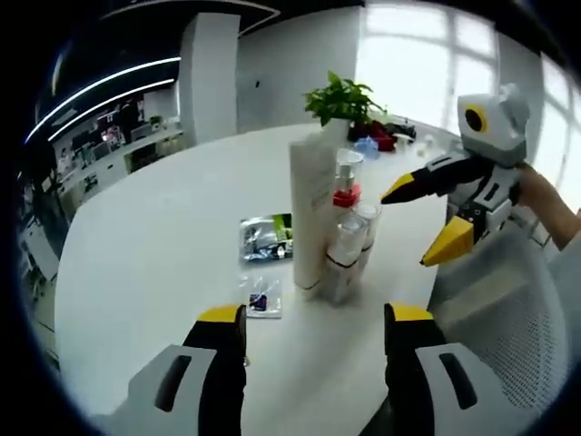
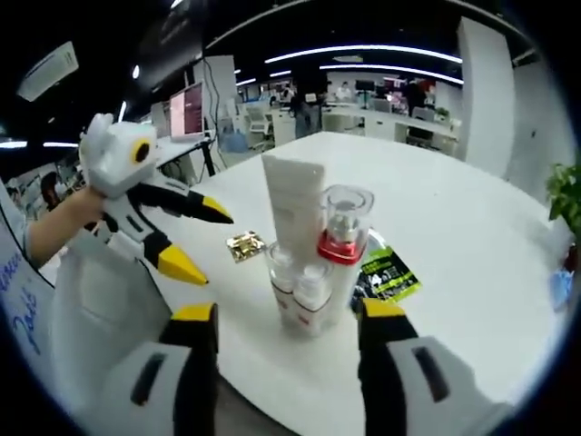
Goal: Arrange the skincare products in the storage area until every visible bottle or jar stands upright without overlapping.
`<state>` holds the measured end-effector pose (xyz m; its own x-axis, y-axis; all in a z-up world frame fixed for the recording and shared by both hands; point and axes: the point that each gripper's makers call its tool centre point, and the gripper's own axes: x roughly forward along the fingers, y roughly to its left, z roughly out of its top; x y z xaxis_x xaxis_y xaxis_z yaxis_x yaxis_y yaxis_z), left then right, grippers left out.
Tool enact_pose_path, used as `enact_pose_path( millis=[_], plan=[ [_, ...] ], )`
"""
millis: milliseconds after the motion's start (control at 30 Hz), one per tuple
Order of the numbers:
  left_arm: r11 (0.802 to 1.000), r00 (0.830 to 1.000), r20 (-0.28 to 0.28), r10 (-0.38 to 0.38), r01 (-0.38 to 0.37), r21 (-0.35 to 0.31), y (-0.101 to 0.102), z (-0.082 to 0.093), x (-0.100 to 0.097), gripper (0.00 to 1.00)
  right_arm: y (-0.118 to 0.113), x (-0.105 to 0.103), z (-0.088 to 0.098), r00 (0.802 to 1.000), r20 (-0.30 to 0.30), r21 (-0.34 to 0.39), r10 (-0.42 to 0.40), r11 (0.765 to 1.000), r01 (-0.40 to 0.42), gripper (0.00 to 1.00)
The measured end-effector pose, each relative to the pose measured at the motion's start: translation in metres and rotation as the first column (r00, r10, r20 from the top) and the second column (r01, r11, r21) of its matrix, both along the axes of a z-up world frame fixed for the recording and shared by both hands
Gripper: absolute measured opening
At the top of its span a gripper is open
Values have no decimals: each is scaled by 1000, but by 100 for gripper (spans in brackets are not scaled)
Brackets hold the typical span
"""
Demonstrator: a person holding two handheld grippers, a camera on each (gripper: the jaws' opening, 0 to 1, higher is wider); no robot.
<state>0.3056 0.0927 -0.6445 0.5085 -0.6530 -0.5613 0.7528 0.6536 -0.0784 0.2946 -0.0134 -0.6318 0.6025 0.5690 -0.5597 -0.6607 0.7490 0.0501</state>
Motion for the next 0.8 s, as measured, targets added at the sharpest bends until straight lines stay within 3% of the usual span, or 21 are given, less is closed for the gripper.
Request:
enact_pose_path(
  millis=[800],
  plan=[
    [999,999,35,18,-20,43,33,23,0,82,4,-5,22,998,55,-13,43,999,-42,85]
  ],
)
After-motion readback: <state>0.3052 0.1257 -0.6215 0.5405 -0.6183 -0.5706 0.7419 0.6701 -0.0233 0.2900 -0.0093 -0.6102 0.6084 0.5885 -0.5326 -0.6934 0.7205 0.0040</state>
